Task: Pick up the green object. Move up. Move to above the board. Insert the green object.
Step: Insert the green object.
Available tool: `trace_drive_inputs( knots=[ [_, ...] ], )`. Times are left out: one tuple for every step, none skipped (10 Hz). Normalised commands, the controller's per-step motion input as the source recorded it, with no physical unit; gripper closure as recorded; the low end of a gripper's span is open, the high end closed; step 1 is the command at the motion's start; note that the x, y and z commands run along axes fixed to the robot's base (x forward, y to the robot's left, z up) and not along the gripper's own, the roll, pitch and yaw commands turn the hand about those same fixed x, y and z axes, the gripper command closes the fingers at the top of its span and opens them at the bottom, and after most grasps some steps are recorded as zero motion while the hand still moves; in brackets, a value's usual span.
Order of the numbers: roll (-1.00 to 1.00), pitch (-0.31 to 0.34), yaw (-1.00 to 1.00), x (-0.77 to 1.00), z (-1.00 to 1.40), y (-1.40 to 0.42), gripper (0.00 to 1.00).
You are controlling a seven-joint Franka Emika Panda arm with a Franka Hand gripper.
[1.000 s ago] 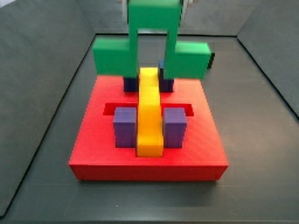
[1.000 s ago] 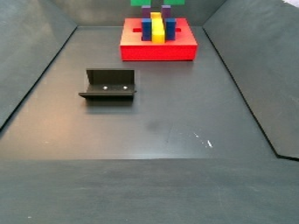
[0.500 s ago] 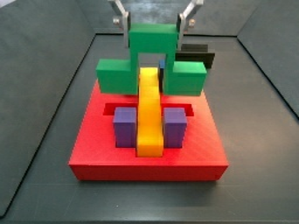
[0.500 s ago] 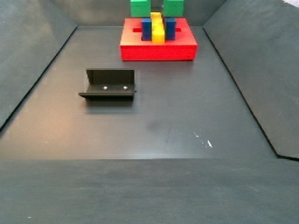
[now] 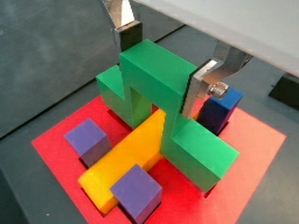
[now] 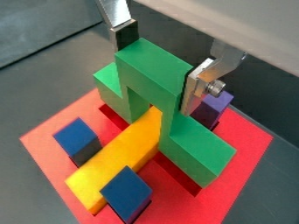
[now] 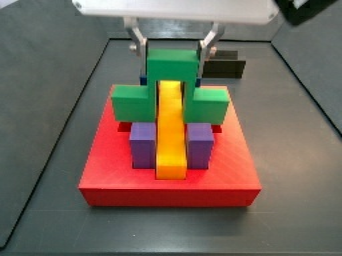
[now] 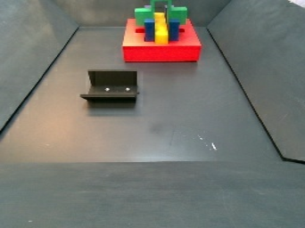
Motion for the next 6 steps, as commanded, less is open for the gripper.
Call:
trace_drive_inputs(
  knots=[
    [-0.02, -0.027, 0.06, 0.00, -0.28, 0.00, 1.00],
    [0.00, -0.017, 0.04, 0.03, -0.19, 0.00, 1.00],
    [0.02, 0.000, 0.00, 0.09, -0.08, -0.01, 1.00],
    [0.03, 0.000, 0.00, 0.16, -0.01, 0.00, 1.00],
    [0.02, 0.007, 0.00, 0.25, 0.00, 0.06, 1.00],
    [0.01, 0.009, 0.00, 0.22, 0.00, 0.03, 1.00]
  ],
)
